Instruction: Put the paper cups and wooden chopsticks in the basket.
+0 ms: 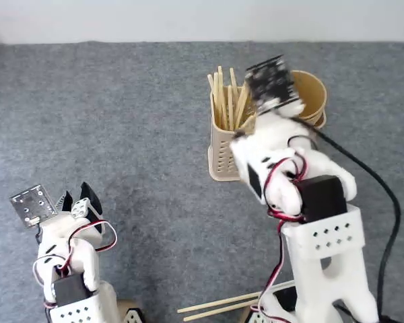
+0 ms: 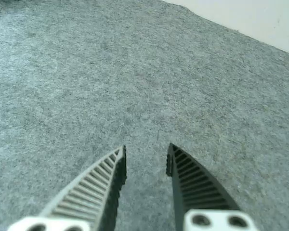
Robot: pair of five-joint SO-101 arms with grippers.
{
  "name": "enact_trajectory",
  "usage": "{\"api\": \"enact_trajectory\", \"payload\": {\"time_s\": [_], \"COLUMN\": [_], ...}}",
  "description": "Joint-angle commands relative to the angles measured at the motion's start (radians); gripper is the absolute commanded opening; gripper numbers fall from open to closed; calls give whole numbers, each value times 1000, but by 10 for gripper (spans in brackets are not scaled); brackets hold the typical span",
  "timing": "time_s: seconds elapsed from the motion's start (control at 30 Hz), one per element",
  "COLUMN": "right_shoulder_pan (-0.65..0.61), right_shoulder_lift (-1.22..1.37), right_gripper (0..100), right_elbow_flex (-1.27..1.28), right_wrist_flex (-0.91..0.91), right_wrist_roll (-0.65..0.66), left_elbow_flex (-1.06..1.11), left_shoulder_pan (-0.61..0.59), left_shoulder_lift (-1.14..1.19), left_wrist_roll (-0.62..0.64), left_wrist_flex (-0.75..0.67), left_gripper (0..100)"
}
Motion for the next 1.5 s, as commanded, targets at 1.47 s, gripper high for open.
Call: {"api": "enact_trajectory", "payload": {"time_s": [1.47], "right_shoulder_pan": [-915], "right_shoulder_lift": [-44], "right_gripper": [215], "right_elbow_flex": [806], "right_wrist_flex": [-28], "right_wrist_roll": [193], "left_elbow_flex": [-10], "left_shoulder_pan": [-201], "left_shoulder_lift": [-20], "left_wrist_roll": [-5], "left_wrist_flex": [-101], "left_gripper": [137]}}
